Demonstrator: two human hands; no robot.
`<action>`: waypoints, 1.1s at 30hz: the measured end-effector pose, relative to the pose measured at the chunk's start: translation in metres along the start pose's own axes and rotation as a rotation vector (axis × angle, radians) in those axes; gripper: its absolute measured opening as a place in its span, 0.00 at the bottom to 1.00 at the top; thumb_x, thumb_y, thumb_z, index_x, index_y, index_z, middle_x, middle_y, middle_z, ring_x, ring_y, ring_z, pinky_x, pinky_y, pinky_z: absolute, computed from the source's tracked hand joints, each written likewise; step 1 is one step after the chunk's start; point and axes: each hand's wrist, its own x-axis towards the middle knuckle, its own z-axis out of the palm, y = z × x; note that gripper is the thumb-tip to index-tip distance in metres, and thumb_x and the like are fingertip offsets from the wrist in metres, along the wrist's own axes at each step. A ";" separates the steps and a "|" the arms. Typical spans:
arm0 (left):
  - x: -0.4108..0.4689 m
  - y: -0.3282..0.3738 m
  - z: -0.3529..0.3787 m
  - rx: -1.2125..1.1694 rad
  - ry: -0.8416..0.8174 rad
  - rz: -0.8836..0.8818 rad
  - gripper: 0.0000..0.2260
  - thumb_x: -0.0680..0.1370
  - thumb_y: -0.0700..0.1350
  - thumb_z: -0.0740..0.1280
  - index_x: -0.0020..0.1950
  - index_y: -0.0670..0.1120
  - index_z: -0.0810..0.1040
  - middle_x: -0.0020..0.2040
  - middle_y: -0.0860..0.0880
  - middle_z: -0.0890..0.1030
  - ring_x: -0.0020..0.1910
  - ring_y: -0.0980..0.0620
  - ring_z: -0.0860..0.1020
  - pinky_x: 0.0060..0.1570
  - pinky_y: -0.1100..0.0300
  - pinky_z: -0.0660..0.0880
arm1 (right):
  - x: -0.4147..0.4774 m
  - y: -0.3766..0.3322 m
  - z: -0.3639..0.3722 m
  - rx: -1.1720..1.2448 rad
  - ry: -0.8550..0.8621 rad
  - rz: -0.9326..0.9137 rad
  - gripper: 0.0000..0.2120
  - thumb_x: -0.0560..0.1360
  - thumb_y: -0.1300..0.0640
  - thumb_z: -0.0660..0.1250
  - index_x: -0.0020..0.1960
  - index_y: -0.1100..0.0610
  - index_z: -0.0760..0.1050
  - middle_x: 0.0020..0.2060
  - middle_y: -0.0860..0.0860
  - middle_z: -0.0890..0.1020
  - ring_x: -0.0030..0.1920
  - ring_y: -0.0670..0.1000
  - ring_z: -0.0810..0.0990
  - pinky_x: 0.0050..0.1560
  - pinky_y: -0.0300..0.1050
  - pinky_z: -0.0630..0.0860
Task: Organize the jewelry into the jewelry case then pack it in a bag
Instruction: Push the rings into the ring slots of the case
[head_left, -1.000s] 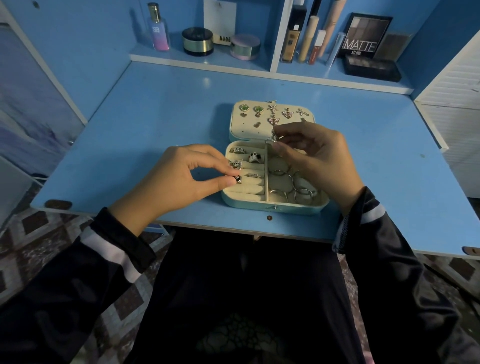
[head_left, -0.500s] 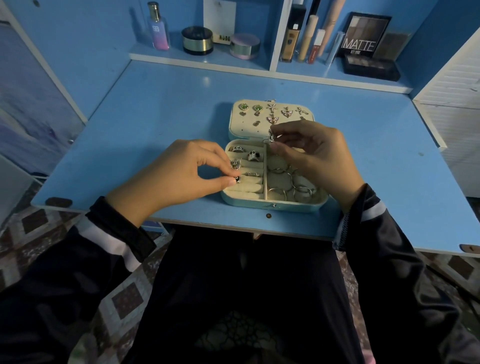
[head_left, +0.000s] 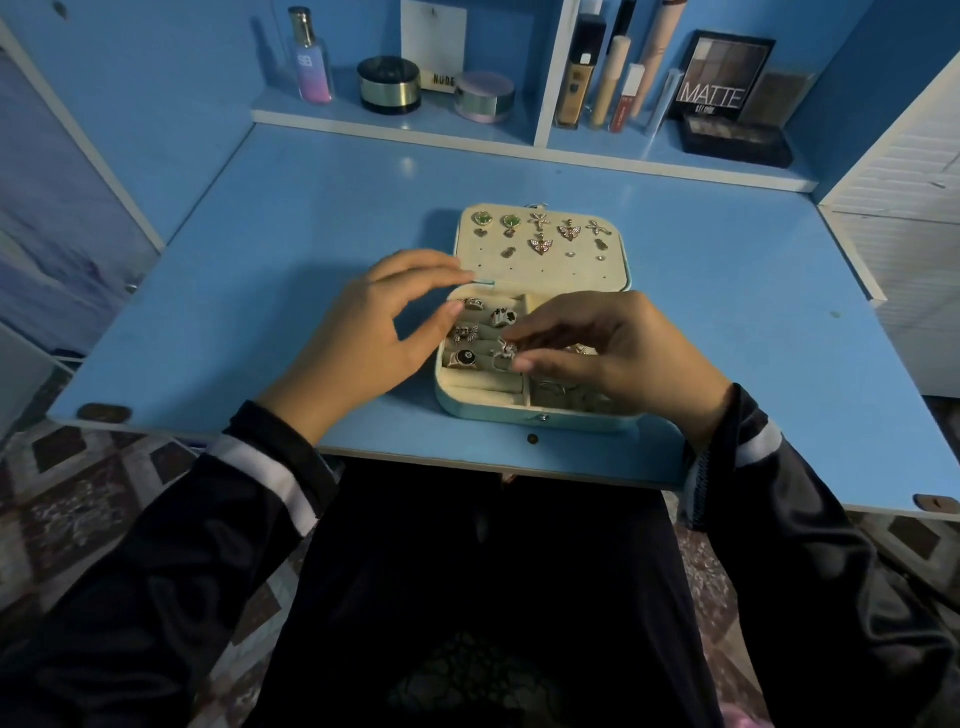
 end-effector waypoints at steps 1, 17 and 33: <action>0.001 -0.001 0.002 0.026 -0.004 -0.020 0.14 0.81 0.46 0.66 0.65 0.47 0.79 0.66 0.51 0.77 0.65 0.58 0.74 0.67 0.65 0.68 | 0.000 0.000 0.000 -0.006 -0.009 -0.010 0.15 0.68 0.57 0.74 0.53 0.61 0.82 0.45 0.53 0.85 0.46 0.52 0.84 0.53 0.41 0.80; -0.001 -0.001 0.007 0.054 -0.132 -0.132 0.21 0.83 0.53 0.56 0.75 0.48 0.69 0.76 0.54 0.67 0.70 0.65 0.63 0.67 0.78 0.55 | 0.003 -0.008 0.000 -0.298 -0.142 -0.187 0.12 0.70 0.55 0.76 0.51 0.59 0.83 0.42 0.51 0.83 0.42 0.48 0.81 0.47 0.45 0.78; -0.001 0.002 0.006 0.054 -0.135 -0.146 0.20 0.84 0.51 0.57 0.75 0.48 0.69 0.76 0.55 0.66 0.71 0.65 0.63 0.67 0.78 0.54 | 0.005 -0.008 -0.001 -0.330 -0.163 -0.153 0.09 0.71 0.59 0.75 0.51 0.60 0.84 0.44 0.52 0.82 0.42 0.48 0.81 0.48 0.43 0.78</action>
